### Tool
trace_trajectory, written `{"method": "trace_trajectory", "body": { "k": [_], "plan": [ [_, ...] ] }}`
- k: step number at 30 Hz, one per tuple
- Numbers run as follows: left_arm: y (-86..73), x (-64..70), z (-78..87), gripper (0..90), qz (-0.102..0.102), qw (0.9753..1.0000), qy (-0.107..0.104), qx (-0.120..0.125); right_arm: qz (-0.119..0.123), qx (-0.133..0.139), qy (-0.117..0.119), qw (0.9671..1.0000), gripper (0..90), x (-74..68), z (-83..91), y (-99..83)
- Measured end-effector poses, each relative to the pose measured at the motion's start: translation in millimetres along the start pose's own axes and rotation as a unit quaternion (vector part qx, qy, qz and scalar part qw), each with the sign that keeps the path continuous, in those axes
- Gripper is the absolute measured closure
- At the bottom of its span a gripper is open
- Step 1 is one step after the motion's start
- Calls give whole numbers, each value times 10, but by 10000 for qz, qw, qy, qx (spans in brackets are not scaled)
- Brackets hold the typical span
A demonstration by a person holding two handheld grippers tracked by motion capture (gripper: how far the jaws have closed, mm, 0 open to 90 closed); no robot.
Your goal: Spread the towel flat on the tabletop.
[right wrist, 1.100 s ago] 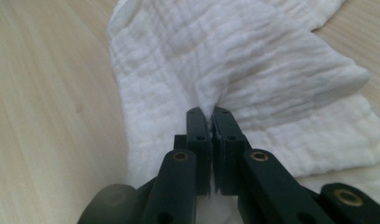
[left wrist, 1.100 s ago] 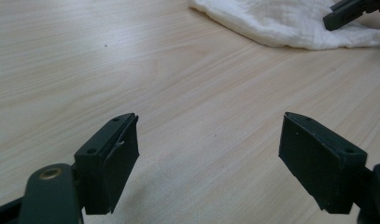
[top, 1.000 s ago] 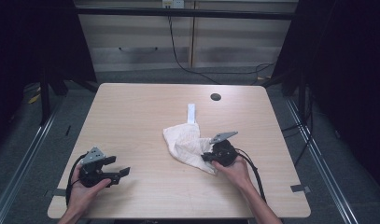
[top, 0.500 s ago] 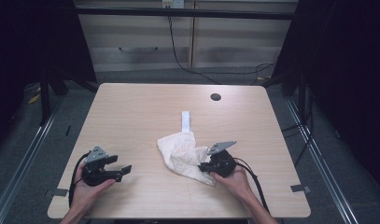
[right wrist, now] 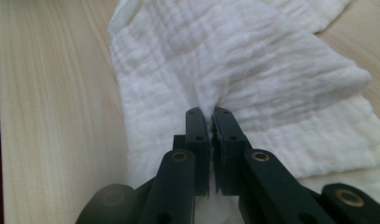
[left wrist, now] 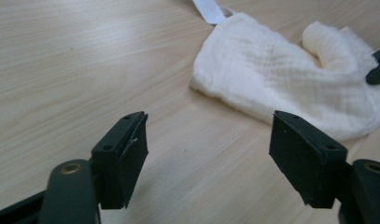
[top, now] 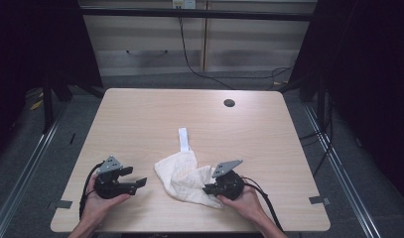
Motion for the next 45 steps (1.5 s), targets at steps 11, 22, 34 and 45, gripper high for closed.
{"method": "trace_trajectory", "body": {
  "k": [11, 22, 34, 45],
  "plan": [
    [297, 140, -167, 420, -326, 9993, -140, -129, -421, 475, -236, 9977, 626, 245, 417, 19],
    [309, 67, -514, 606, -465, 9962, -486, -551, -1057, 507, -236, 9928, 592, 792, 287, -28],
    [263, 89, -571, 611, -580, 9955, -453, -603, -925, 323, -319, 9947, 597, 776, 100, 11],
    [236, 123, -577, 619, -683, 9961, -249, -500, -944, 427, -231, 9944, 857, 738, 100, 23]
  ]
}}
Point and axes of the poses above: each handheld gripper's, and its own axes: z roughly backward along the jaws, y roughly out of its top, x roughly to its right, the point moved 3 cm from there along -z, roughly forward along the jaws, and after that the axes turned 12 degrees about -x, right-handed, at the moved point
